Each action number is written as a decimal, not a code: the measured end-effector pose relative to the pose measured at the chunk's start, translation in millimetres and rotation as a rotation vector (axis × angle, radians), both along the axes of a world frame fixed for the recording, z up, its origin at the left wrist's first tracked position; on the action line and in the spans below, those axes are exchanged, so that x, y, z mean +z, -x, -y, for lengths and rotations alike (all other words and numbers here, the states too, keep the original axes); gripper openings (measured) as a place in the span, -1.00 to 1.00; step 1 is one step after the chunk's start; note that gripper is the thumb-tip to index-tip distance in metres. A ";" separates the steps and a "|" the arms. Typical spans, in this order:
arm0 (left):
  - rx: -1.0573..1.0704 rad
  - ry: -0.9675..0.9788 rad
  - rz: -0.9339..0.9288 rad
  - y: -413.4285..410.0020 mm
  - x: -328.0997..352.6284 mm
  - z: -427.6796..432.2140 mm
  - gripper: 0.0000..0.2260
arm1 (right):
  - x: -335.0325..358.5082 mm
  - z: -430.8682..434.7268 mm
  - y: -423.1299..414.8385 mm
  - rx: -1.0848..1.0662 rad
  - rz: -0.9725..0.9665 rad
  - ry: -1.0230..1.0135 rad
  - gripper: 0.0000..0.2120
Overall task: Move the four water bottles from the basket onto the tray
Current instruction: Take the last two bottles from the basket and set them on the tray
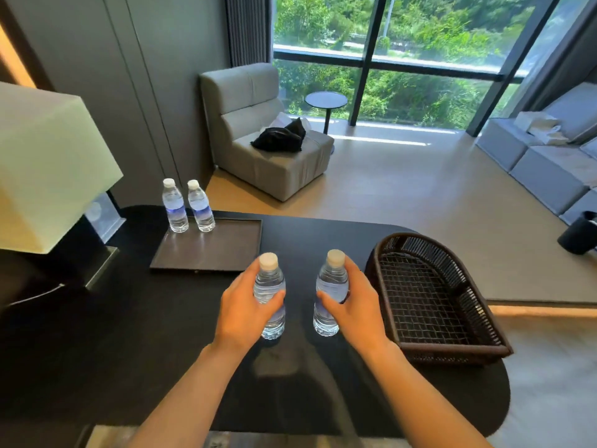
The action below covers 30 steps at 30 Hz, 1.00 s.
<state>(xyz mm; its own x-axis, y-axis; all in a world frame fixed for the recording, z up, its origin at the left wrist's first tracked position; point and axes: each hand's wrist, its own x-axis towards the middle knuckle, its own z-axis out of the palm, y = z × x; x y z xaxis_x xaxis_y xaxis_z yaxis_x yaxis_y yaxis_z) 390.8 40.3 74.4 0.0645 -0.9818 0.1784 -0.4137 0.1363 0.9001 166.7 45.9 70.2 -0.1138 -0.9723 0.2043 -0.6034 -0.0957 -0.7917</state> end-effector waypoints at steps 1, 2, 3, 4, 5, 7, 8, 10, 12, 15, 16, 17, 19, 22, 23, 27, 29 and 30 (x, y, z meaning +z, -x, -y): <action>0.018 0.001 0.004 -15.2 -1.6 5.6 -0.45 | -3.3 10.2 -15.0 0.012 0.005 -0.008 -0.30; 0.036 0.006 0.010 -30.7 -4.1 12.0 -0.45 | -6.3 20.8 -30.6 0.023 0.011 -0.017 -0.29; 0.054 0.014 0.021 -46.1 -6.7 18.7 -0.45 | -9.5 32.0 -46.1 0.033 0.017 -0.027 -0.29; 0.070 0.022 0.033 -61.9 -9.4 26.4 -0.45 | -12.7 43.5 -61.6 0.042 0.023 -0.039 -0.29; 0.082 0.026 0.043 -77.8 -11.8 35.4 -0.45 | -15.0 55.2 -77.3 0.054 0.032 -0.048 -0.29; 0.100 0.017 0.060 -107.7 -15.8 55.8 -0.47 | -20.7 78.9 -107.0 0.074 0.047 -0.065 -0.28; 0.116 0.005 0.076 -122.2 -17.3 67.1 -0.47 | -23.4 91.3 -121.5 0.081 0.049 -0.075 -0.28; 0.147 -0.014 0.116 -149.7 -22.0 91.5 -0.43 | -28.8 116.8 -149.2 0.092 0.047 -0.092 -0.28; 0.153 -0.033 0.136 -174.9 -28.7 116.4 -0.38 | -34.8 143.0 -175.1 0.111 0.039 -0.106 -0.27; 0.153 -0.055 0.150 -210.5 -43.6 155.9 -0.40 | -46.4 182.3 -211.8 0.118 0.023 -0.118 -0.26; 0.148 -0.065 0.149 -220.7 -48.8 168.5 -0.41 | -50.3 194.8 -223.2 0.112 0.023 -0.121 -0.26; 0.141 -0.079 0.145 -230.0 -53.3 180.9 -0.41 | -54.6 207.3 -234.0 0.105 0.027 -0.122 -0.25; 0.131 -0.091 0.143 -245.4 -59.8 204.3 -0.39 | -63.3 230.7 -254.0 0.093 0.042 -0.124 -0.25; 0.145 -0.069 0.172 -262.3 -71.2 237.2 -0.38 | -79.3 262.2 -279.1 0.072 0.056 -0.127 -0.27; 0.151 -0.067 0.171 -266.5 -75.0 247.5 -0.38 | -85.3 272.2 -286.0 0.060 0.065 -0.131 -0.28; 0.165 -0.070 0.149 -279.7 -92.1 282.0 -0.38 | -105.5 306.6 -308.3 0.037 0.091 -0.153 -0.29; 0.172 -0.074 0.146 -284.7 -102.2 295.1 -0.36 | -114.8 318.6 -316.9 0.035 0.093 -0.161 -0.30; 0.175 -0.078 0.146 -286.7 -106.8 300.3 -0.36 | -118.7 323.2 -320.3 0.032 0.091 -0.164 -0.30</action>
